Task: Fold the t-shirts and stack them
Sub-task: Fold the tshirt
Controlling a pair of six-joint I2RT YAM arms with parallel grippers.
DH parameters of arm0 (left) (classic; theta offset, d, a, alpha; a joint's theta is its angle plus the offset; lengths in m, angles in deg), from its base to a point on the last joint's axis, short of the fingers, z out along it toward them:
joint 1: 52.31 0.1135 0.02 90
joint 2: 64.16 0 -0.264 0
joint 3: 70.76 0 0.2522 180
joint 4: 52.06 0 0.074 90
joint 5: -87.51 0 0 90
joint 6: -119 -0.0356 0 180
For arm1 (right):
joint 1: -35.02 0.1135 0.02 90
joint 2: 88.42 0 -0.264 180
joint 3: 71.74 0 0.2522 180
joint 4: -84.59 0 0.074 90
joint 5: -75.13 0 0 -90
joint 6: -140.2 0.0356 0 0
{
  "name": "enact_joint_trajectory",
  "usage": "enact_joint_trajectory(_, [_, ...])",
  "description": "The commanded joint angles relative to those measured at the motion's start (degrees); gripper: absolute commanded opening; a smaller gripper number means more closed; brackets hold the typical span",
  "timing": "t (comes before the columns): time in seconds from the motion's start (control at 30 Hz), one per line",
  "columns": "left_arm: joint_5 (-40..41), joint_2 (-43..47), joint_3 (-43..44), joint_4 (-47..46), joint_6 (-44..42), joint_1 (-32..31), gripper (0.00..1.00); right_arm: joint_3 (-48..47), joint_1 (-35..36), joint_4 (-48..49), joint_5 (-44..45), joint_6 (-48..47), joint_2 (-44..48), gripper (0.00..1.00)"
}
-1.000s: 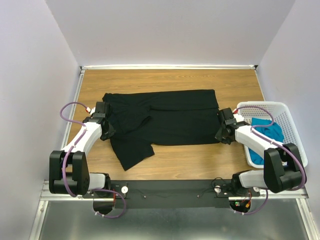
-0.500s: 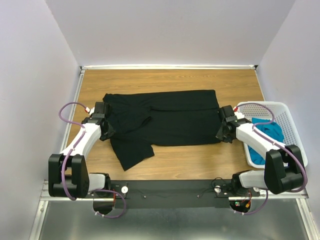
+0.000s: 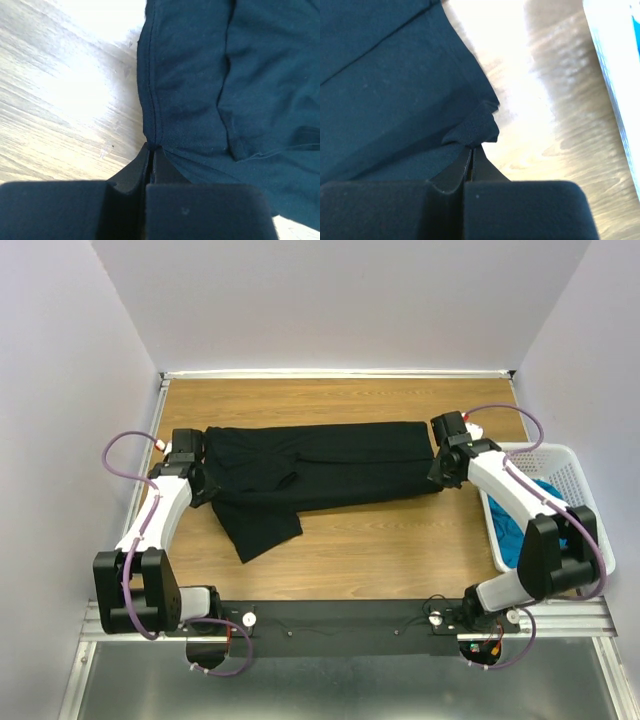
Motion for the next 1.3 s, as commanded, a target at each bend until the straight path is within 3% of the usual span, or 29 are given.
enact_joint_trajectory(0.0, [-0.23, -1.89, 2.93, 0.59, -1.76, 1.34, 0.00, -4.76, 0.04, -1.98, 3.18, -3.98, -4.58, 0.01])
enact_joint_trajectory(0.47, [-1.37, -14.37, 14.97, -0.82, -3.95, 2.92, 0.00, -18.38, -0.04, -1.89, 5.73, -9.52, -18.56, 0.01])
enact_joint_trajectory(0.87, [-0.85, -22.89, 21.56, -2.22, -4.31, 2.92, 0.00, -18.65, -0.66, 0.13, 7.58, -10.05, -24.27, 0.01])
enact_joint_trajectory(1.27, [-0.23, -27.64, 22.62, -5.12, -4.66, 2.84, 0.00, -19.44, -0.75, 2.06, 6.88, -10.40, -29.10, 0.01])
